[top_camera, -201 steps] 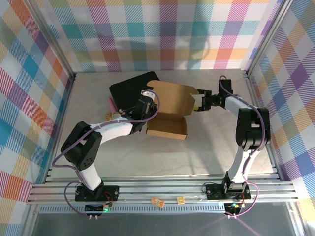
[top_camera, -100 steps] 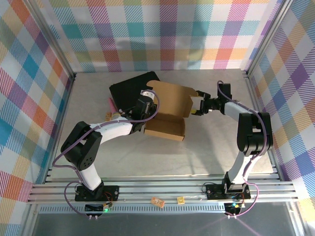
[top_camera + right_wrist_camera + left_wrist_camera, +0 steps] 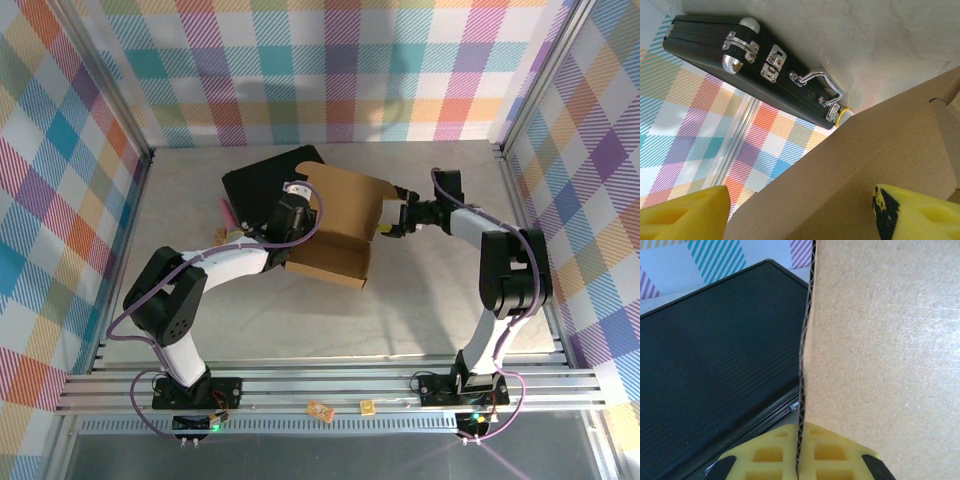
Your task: Fold the paper box
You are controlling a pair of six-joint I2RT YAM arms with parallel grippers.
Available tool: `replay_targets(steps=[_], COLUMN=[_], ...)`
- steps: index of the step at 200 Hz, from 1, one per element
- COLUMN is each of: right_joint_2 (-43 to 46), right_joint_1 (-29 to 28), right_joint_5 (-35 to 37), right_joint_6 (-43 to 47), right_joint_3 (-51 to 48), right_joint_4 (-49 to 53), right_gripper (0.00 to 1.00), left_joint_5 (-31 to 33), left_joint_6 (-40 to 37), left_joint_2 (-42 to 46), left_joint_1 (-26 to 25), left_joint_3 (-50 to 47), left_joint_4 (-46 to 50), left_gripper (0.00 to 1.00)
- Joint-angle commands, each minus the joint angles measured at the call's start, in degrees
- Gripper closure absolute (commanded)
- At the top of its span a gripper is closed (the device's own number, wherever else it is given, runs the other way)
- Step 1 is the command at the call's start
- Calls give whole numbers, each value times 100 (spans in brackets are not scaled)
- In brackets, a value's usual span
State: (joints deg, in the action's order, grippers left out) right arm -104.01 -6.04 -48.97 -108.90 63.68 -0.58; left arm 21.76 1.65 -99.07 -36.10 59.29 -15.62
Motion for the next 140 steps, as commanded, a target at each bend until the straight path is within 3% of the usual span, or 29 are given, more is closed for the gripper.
replay_targets(steps=[1,68,140], right_joint_2=[37,164,327], right_joint_1=[-239,-450,-558], right_joint_5=[-406,-632,-644], right_joint_6=[-223,129,-133], right_joint_3=[74,170,224], right_joint_4=[-83,727,1065], right_gripper=[26,29,32], left_joint_5=[-400,-466,-582], left_joint_6=[-24,2,71], left_joint_2=[-93,-220,-202], left_joint_1=[-95,-99,-92], left_joint_3=[75,-125,-323], left_joint_4=[-481,-1034,-1446], left_gripper=[100,100,100])
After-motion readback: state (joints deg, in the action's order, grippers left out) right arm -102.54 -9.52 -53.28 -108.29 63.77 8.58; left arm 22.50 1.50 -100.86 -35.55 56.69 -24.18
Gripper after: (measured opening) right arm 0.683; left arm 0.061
